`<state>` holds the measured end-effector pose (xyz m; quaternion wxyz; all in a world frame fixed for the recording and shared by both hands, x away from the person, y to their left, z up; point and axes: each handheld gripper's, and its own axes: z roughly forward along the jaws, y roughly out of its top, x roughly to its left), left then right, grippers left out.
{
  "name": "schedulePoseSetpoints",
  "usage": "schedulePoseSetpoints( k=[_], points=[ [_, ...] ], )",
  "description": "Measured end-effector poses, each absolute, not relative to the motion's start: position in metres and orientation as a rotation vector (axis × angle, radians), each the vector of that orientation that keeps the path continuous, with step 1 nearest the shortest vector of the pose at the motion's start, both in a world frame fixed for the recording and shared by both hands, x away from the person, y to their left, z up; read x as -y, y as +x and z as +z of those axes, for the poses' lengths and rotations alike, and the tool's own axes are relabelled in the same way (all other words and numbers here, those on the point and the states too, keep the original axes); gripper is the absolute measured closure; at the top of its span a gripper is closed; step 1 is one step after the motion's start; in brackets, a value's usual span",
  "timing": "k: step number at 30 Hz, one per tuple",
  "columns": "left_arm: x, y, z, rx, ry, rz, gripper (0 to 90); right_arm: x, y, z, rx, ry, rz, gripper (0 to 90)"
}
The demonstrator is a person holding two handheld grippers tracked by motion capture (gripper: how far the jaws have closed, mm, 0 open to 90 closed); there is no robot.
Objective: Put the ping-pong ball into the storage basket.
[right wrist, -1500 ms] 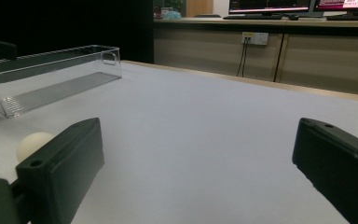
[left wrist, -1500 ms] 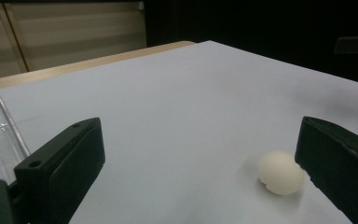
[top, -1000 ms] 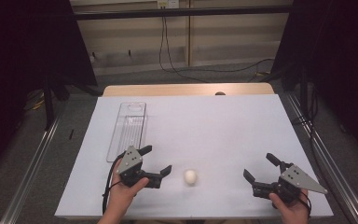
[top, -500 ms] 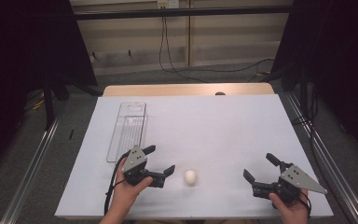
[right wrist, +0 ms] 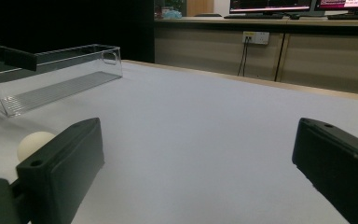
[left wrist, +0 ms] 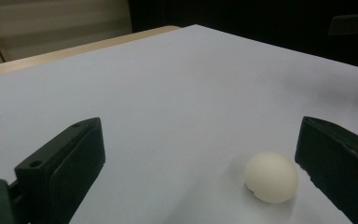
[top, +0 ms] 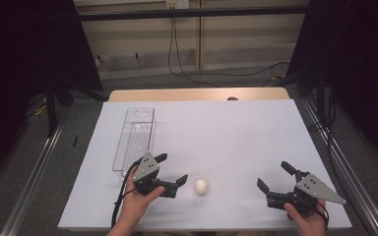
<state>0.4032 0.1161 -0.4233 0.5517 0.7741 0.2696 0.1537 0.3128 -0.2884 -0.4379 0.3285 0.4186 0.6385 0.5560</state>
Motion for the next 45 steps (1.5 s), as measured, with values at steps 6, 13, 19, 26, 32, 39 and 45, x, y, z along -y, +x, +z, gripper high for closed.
schedulePoseSetpoints(
  k=[6, 13, 19, 26, 32, 39, 45],
  points=[
    [-0.111, 0.403, -0.425, -0.633, 1.837, 0.354, 1.7, 0.289, 0.313, -0.438, -1.670, 1.095, 1.455, 1.5],
    [-0.108, 0.403, -0.426, -0.624, 1.852, 0.347, 1.8, 0.288, 0.313, -0.438, -1.675, 1.091, 1.455, 1.5],
    [-0.107, 0.403, -0.426, -0.624, 1.869, 0.347, 1.8, 0.288, 0.313, -0.438, -1.671, 1.091, 1.456, 1.6],
    [-0.102, 0.403, -0.428, -0.621, 1.876, 0.334, 1.8, 0.288, 0.313, -0.438, -1.671, 1.093, 1.457, 1.6],
    [-0.098, 0.404, -0.429, -0.622, 1.884, 0.326, 1.9, 0.288, 0.313, -0.438, -1.674, 1.093, 1.457, 1.6],
    [-0.097, 0.403, -0.429, -0.616, 1.897, 0.324, 1.9, 0.289, 0.313, -0.438, -1.681, 1.084, 1.458, 1.6],
    [-0.094, 0.403, -0.430, -0.615, 1.900, 0.309, 1.9, 0.288, 0.313, -0.438, -1.682, 1.085, 1.459, 1.6]
  ],
)
